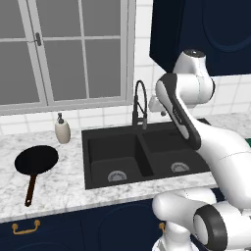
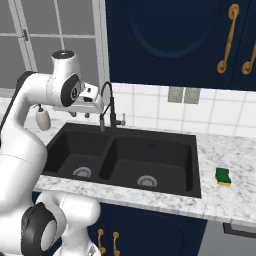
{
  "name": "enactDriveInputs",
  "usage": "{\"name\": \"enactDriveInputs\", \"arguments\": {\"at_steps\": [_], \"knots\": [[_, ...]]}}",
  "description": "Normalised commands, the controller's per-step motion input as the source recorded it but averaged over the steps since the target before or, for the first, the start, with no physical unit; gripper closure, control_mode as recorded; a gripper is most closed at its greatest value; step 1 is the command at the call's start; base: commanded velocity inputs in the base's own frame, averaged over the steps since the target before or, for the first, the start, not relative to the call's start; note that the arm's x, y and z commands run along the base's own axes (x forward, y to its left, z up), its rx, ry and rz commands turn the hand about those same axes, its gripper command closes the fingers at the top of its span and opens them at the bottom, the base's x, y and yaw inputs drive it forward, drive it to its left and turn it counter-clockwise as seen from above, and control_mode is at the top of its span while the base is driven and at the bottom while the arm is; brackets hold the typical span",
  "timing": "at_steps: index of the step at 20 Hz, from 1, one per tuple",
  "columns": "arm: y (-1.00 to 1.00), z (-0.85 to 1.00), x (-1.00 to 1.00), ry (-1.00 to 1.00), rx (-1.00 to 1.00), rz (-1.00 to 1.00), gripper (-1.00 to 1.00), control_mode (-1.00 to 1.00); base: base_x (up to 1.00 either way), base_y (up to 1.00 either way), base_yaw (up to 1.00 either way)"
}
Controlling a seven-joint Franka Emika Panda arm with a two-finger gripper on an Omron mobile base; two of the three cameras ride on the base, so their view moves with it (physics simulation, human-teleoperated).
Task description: Pick the pan and sponge and place them into the sink. Then turn on the water.
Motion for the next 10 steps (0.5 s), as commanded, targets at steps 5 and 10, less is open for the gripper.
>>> {"name": "enactDriveInputs", "arguments": {"at_steps": [5,10], "knots": [[0.63,-0.14,-0.09,0.03,0.00,0.00,-1.00,-1.00,0.00,0.00,0.00],[1.00,0.00,-0.34,0.12,0.00,0.00,-1.00,-1.00,0.00,0.00,0.00]]}}
